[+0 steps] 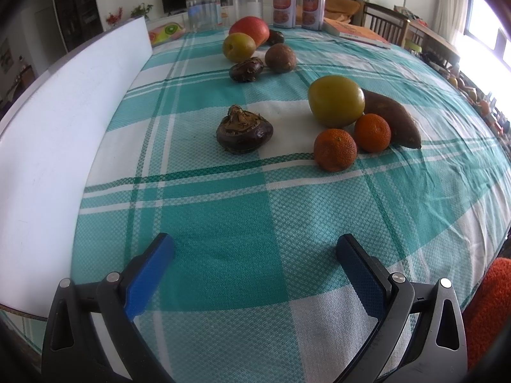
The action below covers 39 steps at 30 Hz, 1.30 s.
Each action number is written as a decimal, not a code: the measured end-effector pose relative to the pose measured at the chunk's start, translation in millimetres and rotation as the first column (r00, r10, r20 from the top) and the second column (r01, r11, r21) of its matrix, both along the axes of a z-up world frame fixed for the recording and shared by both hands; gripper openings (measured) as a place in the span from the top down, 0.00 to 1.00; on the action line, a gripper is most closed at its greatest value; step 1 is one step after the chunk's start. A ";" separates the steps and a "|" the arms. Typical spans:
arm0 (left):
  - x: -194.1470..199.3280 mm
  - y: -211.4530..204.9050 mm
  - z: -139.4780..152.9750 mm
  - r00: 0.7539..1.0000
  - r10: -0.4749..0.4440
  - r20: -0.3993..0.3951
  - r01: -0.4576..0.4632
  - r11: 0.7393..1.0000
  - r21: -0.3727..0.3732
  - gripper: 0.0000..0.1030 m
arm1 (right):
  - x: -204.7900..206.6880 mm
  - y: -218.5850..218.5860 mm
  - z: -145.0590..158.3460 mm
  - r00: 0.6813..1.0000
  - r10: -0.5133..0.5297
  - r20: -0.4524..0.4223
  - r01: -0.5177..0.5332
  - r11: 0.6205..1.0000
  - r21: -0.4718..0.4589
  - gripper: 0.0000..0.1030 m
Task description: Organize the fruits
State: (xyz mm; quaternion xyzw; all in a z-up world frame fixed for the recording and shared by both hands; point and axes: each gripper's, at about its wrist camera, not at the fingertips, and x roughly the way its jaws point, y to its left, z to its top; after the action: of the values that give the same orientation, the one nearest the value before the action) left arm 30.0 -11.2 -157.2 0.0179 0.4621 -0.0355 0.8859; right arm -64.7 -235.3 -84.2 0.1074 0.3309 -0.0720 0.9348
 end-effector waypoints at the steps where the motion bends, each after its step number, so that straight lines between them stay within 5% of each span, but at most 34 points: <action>1: 0.0 0.0 0.0 1.000 0.000 0.000 0.000 1.000 0.000 0.00 | 0.3 -0.1 -0.2 1.000 0.000 0.000 0.000 1.000 -0.001 0.00; 39: -2.4 -0.7 0.5 1.000 -0.020 0.004 0.020 1.000 0.000 0.00 | -0.1 -1.6 -0.1 1.000 0.000 0.002 0.000 1.000 0.002 0.00</action>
State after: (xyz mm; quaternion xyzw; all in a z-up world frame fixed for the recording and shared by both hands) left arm 27.6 -11.9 -156.6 0.0227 0.4601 -0.0443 0.8865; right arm -64.8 -236.9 -84.3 0.1084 0.3300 -0.0716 0.9350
